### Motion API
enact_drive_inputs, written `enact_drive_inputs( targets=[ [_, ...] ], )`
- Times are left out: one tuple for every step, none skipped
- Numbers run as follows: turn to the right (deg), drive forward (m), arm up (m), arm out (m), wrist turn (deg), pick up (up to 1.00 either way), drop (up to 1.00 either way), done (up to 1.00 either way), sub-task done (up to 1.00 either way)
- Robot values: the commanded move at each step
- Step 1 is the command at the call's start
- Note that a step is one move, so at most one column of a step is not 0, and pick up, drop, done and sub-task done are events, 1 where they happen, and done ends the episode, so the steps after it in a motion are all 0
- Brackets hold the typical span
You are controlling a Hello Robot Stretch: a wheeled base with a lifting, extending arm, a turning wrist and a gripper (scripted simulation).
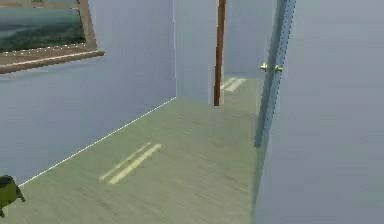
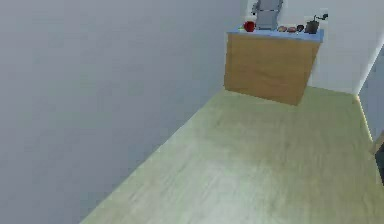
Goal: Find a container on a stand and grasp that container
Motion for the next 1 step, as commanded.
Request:
enact_drive_inputs(
  targets=[
    [3.0,0.0,0.0,0.0,0.0,0.0,0.0,0.0,0.0]
  ],
)
